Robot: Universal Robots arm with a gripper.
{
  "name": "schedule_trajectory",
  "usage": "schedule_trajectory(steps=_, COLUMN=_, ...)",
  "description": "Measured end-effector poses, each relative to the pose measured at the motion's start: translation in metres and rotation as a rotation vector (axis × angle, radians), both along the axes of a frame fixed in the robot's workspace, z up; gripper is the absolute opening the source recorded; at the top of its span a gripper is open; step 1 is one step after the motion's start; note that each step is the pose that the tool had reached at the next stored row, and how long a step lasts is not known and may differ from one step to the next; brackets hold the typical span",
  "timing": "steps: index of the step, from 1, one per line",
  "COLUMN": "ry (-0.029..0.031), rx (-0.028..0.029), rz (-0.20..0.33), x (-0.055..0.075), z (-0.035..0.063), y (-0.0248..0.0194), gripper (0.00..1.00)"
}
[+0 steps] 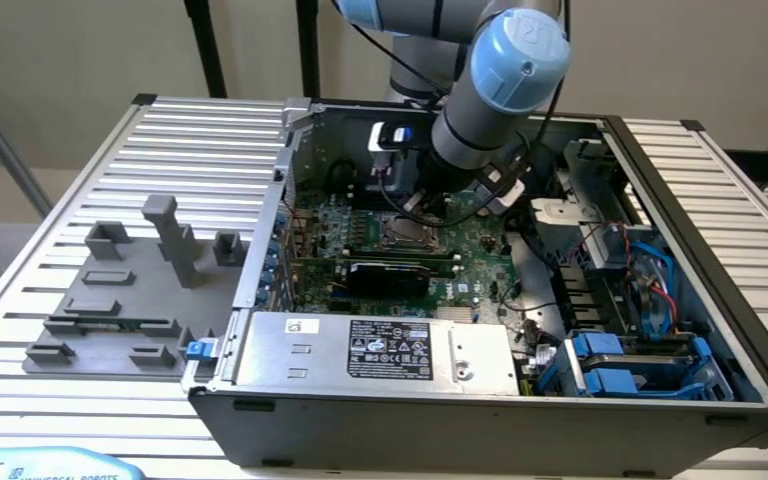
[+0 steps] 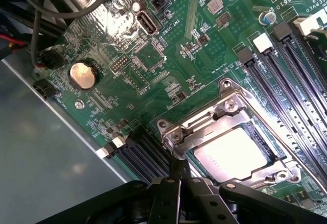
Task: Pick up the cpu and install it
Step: 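Install the first cpu locking lever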
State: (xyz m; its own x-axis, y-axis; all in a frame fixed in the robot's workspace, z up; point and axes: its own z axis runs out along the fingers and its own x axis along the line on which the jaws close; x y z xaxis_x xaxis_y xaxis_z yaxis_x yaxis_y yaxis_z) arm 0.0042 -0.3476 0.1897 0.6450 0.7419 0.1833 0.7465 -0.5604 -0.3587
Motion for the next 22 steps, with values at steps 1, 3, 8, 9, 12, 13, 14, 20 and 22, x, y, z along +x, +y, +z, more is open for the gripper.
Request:
schedule_trajectory(steps=1, ry=0.0001, rx=-0.0001, rz=0.004, x=0.0003, z=-0.0001, y=0.0000, gripper=0.11)
schedule_trajectory(steps=3, ry=0.0001, rx=0.0003, rz=0.011, x=0.0012, z=-0.0002, y=-0.0001, gripper=0.11)
schedule_trajectory(steps=8, ry=-0.0001, rx=0.0045, rz=0.024, x=0.0037, z=-0.0006, y=0.0000, gripper=0.11)
schedule_trajectory(steps=9, ry=-0.0001, rx=0.0057, rz=0.025, x=0.0040, z=-0.0006, y=-0.0001, gripper=0.11)
schedule_trajectory(steps=12, ry=-0.0001, rx=0.0112, rz=0.029, x=0.0047, z=-0.0009, y=-0.0001, gripper=0.11)
schedule_trajectory(steps=13, ry=-0.0003, rx=0.0138, rz=0.031, x=0.0049, z=-0.0011, y=-0.0001, gripper=0.11)
schedule_trajectory(steps=14, ry=-0.0003, rx=0.0164, rz=0.032, x=0.0052, z=-0.0013, y=0.0000, gripper=0.11)
schedule_trajectory(steps=20, ry=-0.0002, rx=0.0258, rz=0.040, x=0.0064, z=-0.0028, y=-0.0001, gripper=0.11)
schedule_trajectory(steps=22, ry=-0.0002, rx=0.0293, rz=0.043, x=0.0066, z=-0.0031, y=-0.0002, gripper=0.11)
